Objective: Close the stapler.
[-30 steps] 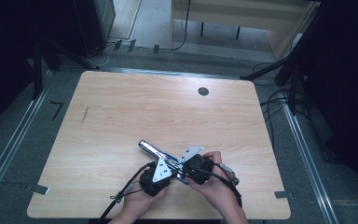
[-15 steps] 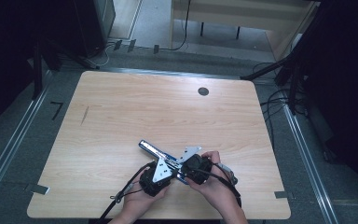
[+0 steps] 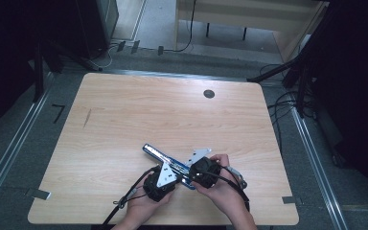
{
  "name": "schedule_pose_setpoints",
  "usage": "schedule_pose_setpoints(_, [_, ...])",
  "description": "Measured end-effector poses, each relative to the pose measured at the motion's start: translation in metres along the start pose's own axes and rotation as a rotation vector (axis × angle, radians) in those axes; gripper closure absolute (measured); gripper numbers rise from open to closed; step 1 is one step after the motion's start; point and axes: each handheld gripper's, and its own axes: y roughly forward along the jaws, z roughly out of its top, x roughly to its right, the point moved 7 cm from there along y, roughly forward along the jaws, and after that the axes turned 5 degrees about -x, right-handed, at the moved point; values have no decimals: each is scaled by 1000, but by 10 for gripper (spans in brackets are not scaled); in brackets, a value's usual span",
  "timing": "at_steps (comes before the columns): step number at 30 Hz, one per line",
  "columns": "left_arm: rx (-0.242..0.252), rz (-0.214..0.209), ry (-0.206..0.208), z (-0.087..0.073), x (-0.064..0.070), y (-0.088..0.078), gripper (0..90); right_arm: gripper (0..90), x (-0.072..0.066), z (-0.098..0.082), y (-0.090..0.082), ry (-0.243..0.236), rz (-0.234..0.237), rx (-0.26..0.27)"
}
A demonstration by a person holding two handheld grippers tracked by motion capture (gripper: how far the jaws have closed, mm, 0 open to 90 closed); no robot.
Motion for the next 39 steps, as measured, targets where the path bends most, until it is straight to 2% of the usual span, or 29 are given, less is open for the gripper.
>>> schedule_pose_setpoints(3, [1,1,0,0,0,0,900,778,3,0,-5,17,29,33])
schedule_pose_setpoints(6, [1,-1,-1,0,0,0,900,832,8,2,-10,50,29,82])
schedule_pose_setpoints(10, [1,-1,-1,0,0,0,900,881,8,-1,-6,51,40,72])
schedule_pose_setpoints(17, [0,0,2,0,0,0,900,900,3,-1,1,46,42,59])
schedule_pose_setpoints(18, [0,-1,0,0,0,0,900,900,4,1,0,46,33,79])
schedule_pose_setpoints(21, [-2,-1,0,0,0,0,900,900,4,9,0,82,44,165])
schedule_pose_setpoints(27, [-4,-2,3,0,0,0,900,900,4,16,13,102,46,236])
schedule_pose_setpoints(35, [-2,-1,1,0,0,0,900,900,1,16,22,83,58,223])
schedule_pose_setpoints(39, [-2,-3,1,0,0,0,900,900,2,14,20,71,55,214])
